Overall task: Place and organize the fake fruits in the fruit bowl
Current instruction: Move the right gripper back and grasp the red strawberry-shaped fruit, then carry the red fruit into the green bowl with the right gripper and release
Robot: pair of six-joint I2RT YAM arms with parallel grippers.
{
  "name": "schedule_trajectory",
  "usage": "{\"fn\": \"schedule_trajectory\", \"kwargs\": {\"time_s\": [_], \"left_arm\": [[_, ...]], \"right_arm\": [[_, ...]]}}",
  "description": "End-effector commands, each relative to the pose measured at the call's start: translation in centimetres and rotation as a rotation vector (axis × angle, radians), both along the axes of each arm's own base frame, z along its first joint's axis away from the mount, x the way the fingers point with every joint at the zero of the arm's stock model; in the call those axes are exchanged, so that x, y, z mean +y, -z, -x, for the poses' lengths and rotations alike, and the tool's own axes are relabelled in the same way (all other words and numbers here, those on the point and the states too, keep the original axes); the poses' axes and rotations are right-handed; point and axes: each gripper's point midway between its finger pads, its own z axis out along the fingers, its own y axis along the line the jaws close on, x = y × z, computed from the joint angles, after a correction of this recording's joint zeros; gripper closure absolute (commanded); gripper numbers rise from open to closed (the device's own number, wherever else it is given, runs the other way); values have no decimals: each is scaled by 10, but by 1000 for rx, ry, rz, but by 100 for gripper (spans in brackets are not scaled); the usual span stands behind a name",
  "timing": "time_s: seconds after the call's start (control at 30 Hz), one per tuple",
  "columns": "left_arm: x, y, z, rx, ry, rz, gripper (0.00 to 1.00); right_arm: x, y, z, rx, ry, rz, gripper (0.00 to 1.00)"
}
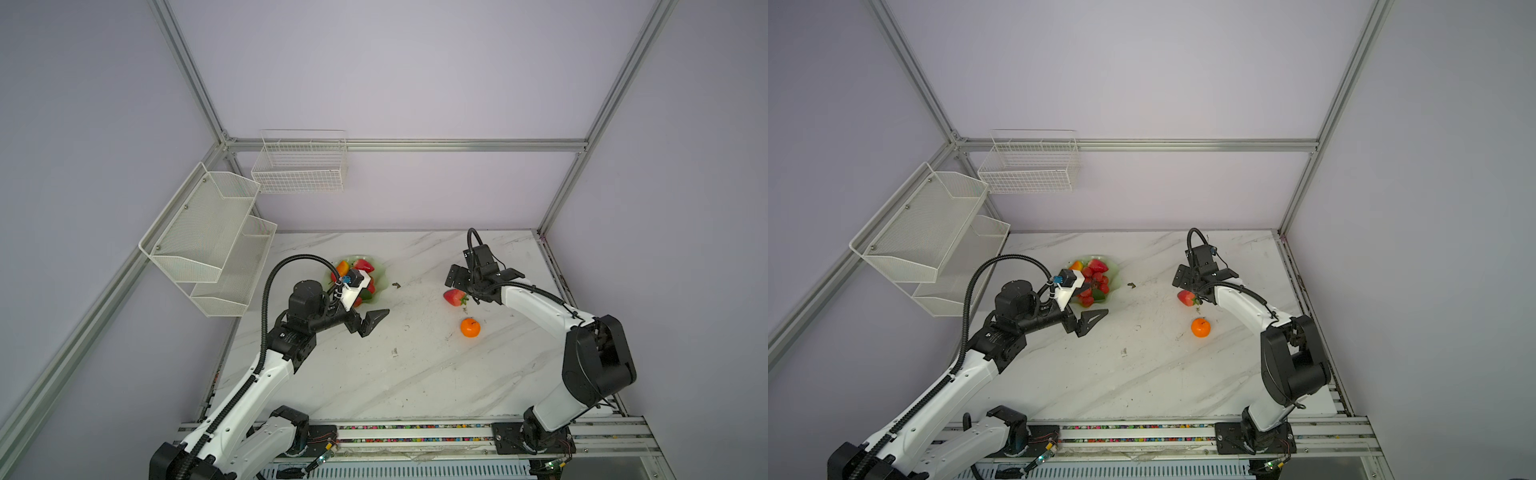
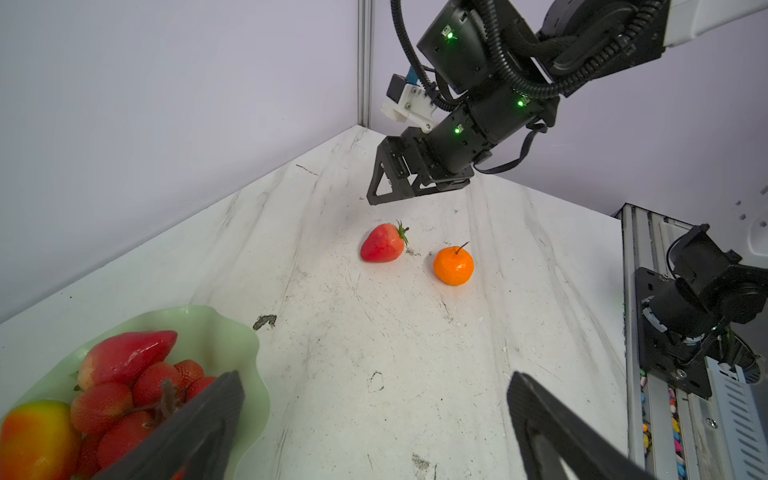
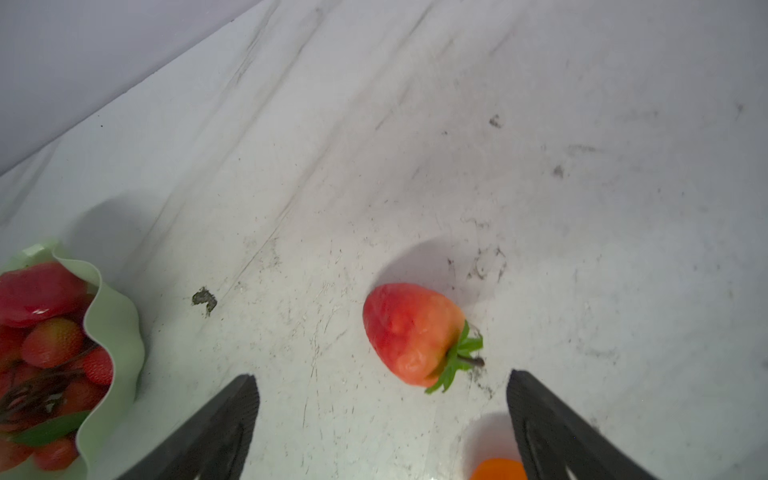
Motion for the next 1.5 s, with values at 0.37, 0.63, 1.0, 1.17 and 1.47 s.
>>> {"fn": "schedule_trajectory", "kwargs": {"time_s": [0.37, 0.63, 1.0, 1.17, 1.47], "left_arm": [[0, -5, 4, -19, 3, 9, 0], [-1, -6, 4, -18, 9, 12, 0], [0, -5, 4, -20, 2, 8, 0], [2, -5, 2, -27, -8, 2, 0], [36, -15, -17, -83, -170, -1, 0]], "right_arm": [[13, 58, -7, 182, -627, 429, 7], [-10, 89, 4, 319, -638, 545, 7], [2, 90, -8, 284, -648, 506, 31], [25, 71, -13, 204, -699, 439, 40], [174, -21, -12, -86, -822, 143, 42]]}}
